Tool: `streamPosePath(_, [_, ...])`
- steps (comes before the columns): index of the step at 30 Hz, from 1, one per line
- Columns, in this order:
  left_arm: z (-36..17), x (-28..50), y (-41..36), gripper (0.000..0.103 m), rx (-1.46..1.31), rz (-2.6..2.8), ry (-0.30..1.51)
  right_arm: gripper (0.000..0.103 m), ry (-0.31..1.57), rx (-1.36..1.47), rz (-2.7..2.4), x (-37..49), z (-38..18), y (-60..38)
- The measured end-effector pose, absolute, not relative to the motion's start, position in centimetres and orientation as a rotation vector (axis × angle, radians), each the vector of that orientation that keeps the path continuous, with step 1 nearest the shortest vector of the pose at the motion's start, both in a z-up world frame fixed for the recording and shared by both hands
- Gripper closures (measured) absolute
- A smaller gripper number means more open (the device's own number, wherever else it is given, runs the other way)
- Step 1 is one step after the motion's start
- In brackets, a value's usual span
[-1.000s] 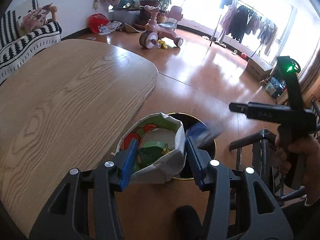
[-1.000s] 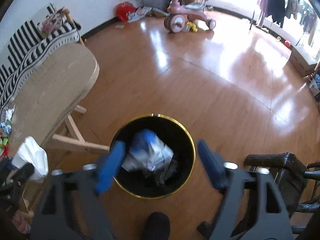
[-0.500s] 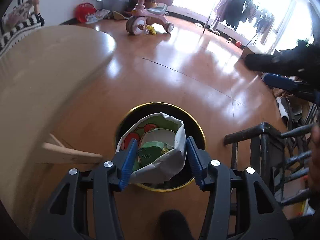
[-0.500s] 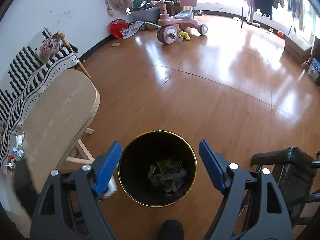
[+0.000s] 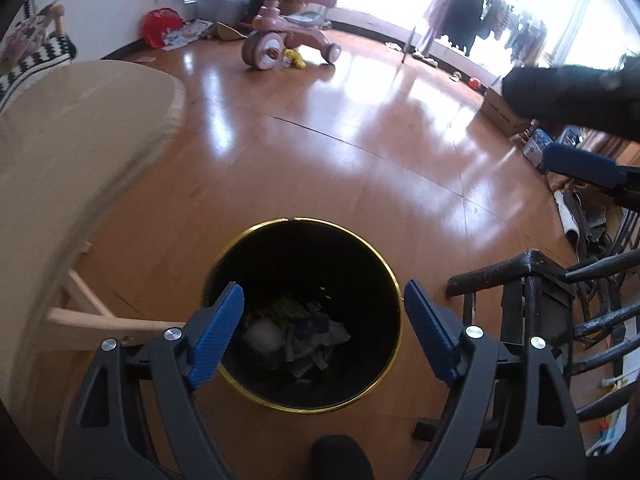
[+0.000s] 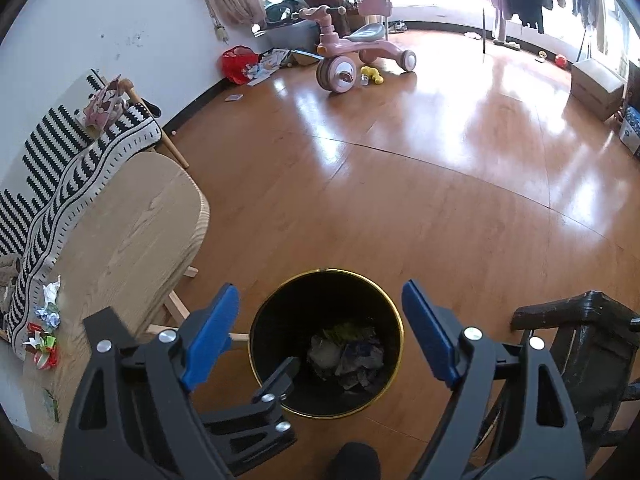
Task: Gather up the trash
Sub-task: 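Open both grippers over the bin to drop the packet and bag, then grasp the red barcode box with the left gripper while the right grasps a printed leaflet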
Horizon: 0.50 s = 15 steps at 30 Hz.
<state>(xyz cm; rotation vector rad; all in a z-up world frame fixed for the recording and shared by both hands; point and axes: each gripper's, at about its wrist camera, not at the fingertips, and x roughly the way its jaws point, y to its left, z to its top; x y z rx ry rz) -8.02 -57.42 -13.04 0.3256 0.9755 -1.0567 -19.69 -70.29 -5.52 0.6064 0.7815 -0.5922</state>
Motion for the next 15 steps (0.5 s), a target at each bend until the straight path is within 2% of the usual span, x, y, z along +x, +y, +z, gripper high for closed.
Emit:
streamPosePath(7, [-8.4, -4.3, -47.6, 0.014, 0.282, -0.928, 0.915, 0.018, 0.777, 0.556, -0.478, -14.6, -3.8, -65.0])
streamPosePath(15, [-2.2, 1.2, -28.9, 0.012, 0.211, -0.639, 0.841, 0.017, 0.810, 0.446, -0.251, -5.3, -2.1, -53.0])
